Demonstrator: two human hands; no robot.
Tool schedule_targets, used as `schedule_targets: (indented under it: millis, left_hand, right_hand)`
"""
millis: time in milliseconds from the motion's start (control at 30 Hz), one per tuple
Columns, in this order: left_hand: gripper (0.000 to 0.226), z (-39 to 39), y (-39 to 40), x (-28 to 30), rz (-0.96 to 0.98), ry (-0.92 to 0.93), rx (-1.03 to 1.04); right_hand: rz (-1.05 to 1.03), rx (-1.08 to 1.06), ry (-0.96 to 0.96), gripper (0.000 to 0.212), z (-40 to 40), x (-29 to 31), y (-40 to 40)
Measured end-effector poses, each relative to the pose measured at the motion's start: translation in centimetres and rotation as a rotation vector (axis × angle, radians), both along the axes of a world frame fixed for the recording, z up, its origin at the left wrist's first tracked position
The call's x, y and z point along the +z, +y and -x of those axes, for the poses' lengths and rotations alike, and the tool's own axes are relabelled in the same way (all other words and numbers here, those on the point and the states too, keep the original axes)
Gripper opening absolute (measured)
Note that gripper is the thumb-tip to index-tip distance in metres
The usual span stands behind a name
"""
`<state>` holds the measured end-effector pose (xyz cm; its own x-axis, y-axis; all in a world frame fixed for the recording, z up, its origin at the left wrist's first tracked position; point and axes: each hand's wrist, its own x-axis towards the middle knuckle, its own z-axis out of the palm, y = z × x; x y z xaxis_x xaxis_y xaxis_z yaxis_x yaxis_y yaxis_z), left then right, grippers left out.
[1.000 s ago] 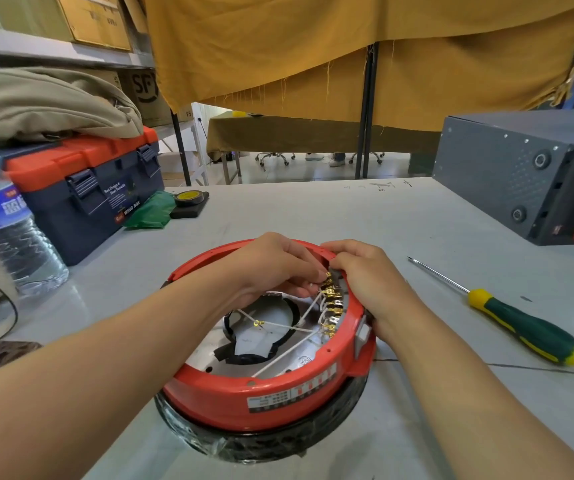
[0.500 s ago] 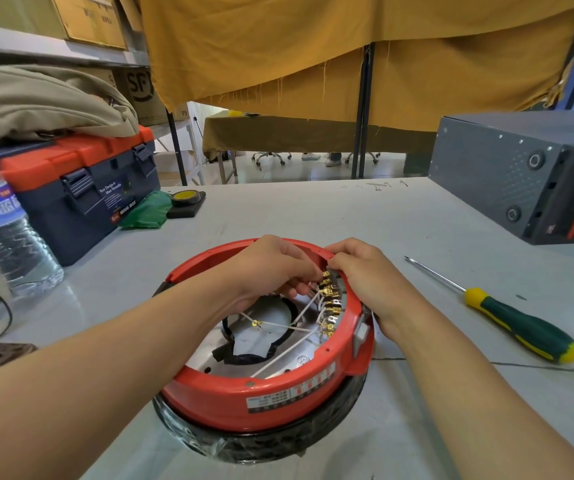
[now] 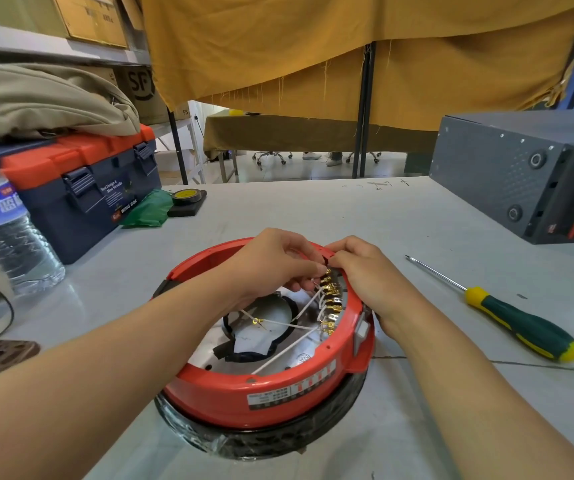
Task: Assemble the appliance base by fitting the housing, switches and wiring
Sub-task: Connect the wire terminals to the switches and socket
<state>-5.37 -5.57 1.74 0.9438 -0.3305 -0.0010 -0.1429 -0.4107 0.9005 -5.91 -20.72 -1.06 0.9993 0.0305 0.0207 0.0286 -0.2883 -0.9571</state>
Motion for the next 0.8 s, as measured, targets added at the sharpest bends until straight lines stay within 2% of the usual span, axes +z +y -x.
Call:
schedule_targets:
  millis: [100, 233, 333, 567, 800]
  left_hand:
    - [0.003, 0.0, 0.2, 0.5, -0.036, -0.022, -0.038]
    - [0.003, 0.8, 0.5, 1.6, -0.211, -0.054, -0.132]
    - [0.006, 1.6, 0.3, 1.4, -0.316, -0.13, -0.124]
    - [0.006, 2.2, -0.4, 0.4, -0.4, -0.333, -0.064]
    - [0.004, 2.1, 0.2, 0.4, -0.382, -0.401, -0.046]
  right_hand:
    - [0.001, -0.003, -0.007, 0.017, 0.0, 0.0, 0.0]
    - [0.017, -0.004, -0.008, 0.018, -0.1, 0.0, 0.0]
    - [0.032, -0.017, -0.013, 0.02, -0.1, 0.0, 0.0]
    - [0.039, -0.018, -0.018, 0.02, -0.1, 0.1, 0.1]
    - [0.04, -0.005, -0.016, 0.019, 0.0, 0.1, 0.0]
